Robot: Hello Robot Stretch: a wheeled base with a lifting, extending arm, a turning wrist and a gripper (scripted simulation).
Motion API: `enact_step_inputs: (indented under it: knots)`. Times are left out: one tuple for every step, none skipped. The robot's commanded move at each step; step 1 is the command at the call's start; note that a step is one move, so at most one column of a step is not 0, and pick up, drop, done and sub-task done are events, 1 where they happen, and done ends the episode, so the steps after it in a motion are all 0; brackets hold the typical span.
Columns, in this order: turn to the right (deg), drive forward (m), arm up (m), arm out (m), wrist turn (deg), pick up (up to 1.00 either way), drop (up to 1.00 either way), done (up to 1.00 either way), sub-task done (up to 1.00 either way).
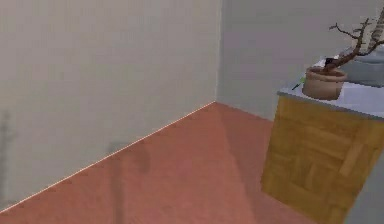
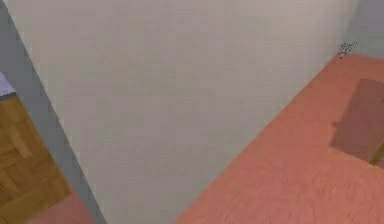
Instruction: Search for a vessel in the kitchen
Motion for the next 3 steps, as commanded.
enact_step_inputs:
  knots:
    - [18.0, 0.00, 0.00, 0.00, 0.0, 0.00, 0.00, 0.00, 0.00]
    - [0.0, 0.95, 0.00, 0.00, 0.0, 0.00, 0.00, 0.00, 0.00]
    - [27.0, 0.00, 0.00, 0.00, 0.0, 0.00, 0.00, 0.00, 0.00]
